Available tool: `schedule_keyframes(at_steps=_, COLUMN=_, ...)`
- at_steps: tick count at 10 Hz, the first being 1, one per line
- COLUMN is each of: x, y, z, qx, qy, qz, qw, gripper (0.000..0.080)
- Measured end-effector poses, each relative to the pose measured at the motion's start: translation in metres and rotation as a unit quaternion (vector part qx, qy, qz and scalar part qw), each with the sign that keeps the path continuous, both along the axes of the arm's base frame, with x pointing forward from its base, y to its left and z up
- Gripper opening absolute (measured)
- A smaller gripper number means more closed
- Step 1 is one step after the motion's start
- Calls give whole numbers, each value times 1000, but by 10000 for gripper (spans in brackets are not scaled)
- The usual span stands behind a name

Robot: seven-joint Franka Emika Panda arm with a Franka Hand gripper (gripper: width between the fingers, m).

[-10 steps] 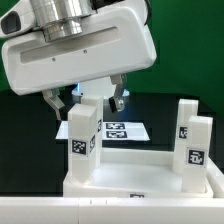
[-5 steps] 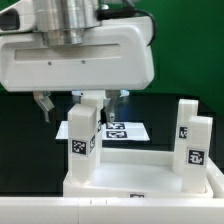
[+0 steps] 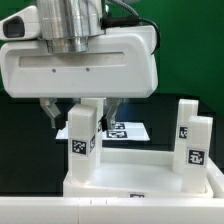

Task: Assemble desk

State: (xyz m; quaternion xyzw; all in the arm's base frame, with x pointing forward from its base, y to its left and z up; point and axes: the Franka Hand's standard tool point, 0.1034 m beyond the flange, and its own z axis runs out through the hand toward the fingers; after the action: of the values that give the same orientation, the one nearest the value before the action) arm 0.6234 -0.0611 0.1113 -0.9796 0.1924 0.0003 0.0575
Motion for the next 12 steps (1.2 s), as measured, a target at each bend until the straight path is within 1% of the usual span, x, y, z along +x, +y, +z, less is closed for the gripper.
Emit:
schedule_keyframes(at_steps=1, x=0, y=0, z=0, qx=0, qy=0, qz=2, qw=1000, gripper=395)
schedule_keyframes(at_steps=2, x=0, y=0, z=0, qx=1, qy=1, qz=-10, qw=1000, gripper=395)
schedule_keyframes(at_steps=3, x=0, y=2, z=0, qx=6, qy=5, qz=-56, qw=998, gripper=286)
schedule_keyframes(at_steps=5, x=-1, y=6, z=2, qx=6, qy=8, qz=-165, qw=986, gripper=286)
schedule_keyframes(at_steps=6, x=-5, y=7, z=0, qx=5, qy=-1, qz=-211, qw=977, gripper=286)
schedule_keyframes(at_steps=7, x=-7, y=11, z=-3, qx=7, qy=-3, qz=-293, qw=956, gripper=286)
schedule_keyframes(at_steps=8, x=-5, y=17, z=-3, qx=14, qy=-3, qz=-365, qw=931, gripper=286)
schedule_keyframes(at_steps=9, x=-1, y=22, z=-4, qx=29, qy=-5, qz=-437, qw=899, gripper=286)
schedule_keyframes(at_steps=10, x=2, y=23, z=-4, qx=44, qy=-2, qz=-496, qw=867, gripper=287)
schedule_keyframes(at_steps=11, x=3, y=22, z=-5, qx=54, qy=2, qz=-535, qw=843, gripper=287)
schedule_keyframes(at_steps=12, x=3, y=22, z=-4, qx=54, qy=3, qz=-536, qw=843, gripper=287)
